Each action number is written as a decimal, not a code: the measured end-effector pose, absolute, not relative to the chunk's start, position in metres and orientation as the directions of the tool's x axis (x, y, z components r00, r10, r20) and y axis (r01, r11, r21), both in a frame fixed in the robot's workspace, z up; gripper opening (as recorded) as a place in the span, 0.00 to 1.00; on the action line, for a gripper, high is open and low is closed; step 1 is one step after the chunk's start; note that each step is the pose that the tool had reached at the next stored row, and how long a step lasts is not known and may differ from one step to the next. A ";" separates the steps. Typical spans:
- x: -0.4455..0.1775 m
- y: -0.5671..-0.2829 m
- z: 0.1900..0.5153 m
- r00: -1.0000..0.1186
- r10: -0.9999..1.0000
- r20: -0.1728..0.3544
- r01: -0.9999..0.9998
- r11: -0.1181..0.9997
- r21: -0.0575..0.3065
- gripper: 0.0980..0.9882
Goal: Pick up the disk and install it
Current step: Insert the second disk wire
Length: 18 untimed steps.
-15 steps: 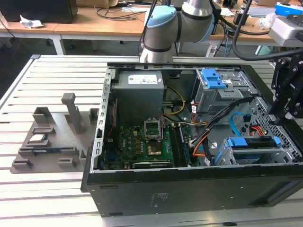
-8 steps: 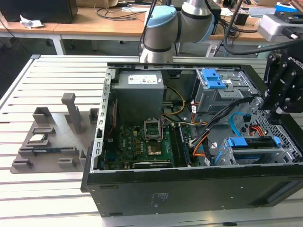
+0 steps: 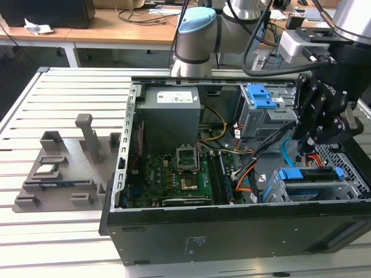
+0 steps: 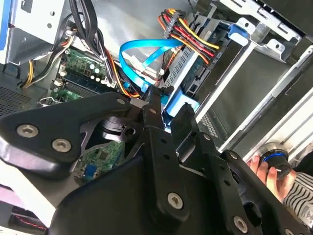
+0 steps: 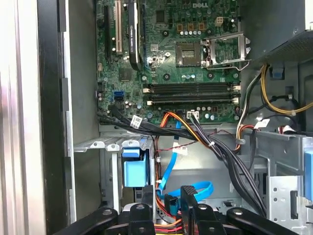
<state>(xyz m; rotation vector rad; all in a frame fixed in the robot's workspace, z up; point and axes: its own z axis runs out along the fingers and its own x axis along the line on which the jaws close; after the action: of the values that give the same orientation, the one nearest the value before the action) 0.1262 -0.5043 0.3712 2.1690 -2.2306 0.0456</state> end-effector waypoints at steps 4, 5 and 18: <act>0.126 -0.504 0.371 -0.026 -0.999 0.042 -1.000 0.026 0.000 0.30; 0.126 -0.504 0.371 -0.026 -0.999 0.042 -1.000 0.026 0.000 0.30; 0.136 -0.521 0.363 -0.026 -0.998 0.048 -1.000 0.026 0.000 0.07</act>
<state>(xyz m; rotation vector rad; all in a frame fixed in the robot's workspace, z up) 0.1359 -0.5210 0.3634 2.1676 -2.2257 0.0525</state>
